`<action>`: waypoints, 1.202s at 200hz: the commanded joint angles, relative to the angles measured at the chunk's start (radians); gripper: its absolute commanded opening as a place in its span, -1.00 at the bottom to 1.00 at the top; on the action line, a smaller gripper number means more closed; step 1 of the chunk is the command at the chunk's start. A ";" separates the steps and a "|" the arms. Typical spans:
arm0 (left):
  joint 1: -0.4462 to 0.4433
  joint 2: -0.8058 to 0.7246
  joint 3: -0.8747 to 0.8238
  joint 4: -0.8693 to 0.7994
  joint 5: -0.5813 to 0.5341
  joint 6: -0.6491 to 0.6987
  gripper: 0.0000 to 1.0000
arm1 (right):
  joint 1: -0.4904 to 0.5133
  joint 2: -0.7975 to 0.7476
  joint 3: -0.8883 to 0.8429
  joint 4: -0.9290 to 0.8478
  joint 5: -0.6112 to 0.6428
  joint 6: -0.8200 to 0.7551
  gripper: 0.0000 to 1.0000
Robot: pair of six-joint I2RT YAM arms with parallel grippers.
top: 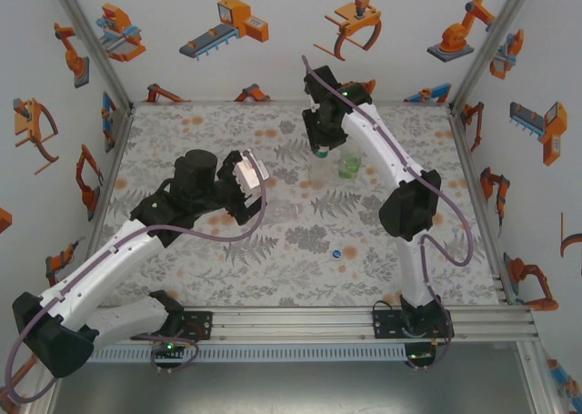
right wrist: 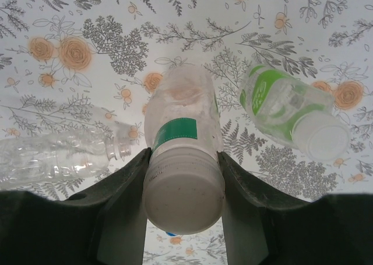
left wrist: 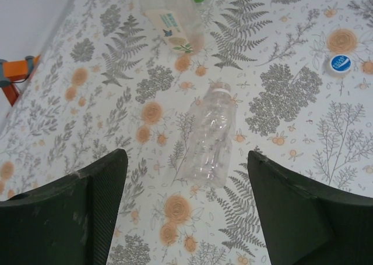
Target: Screw on the bottle caps
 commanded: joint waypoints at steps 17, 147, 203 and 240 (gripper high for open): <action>0.003 0.002 0.021 -0.043 0.058 0.023 0.52 | -0.003 0.033 0.063 -0.038 -0.029 -0.010 -0.20; 0.002 0.121 0.056 -0.150 0.144 0.104 0.52 | -0.003 -0.059 0.141 -0.073 -0.030 -0.015 0.24; 0.001 0.342 0.176 -0.298 0.018 0.158 0.51 | -0.003 -0.265 -0.081 -0.008 0.011 -0.029 0.26; -0.014 0.524 0.330 -0.409 -0.008 0.121 0.58 | -0.013 -0.414 -0.258 0.054 0.049 -0.041 0.27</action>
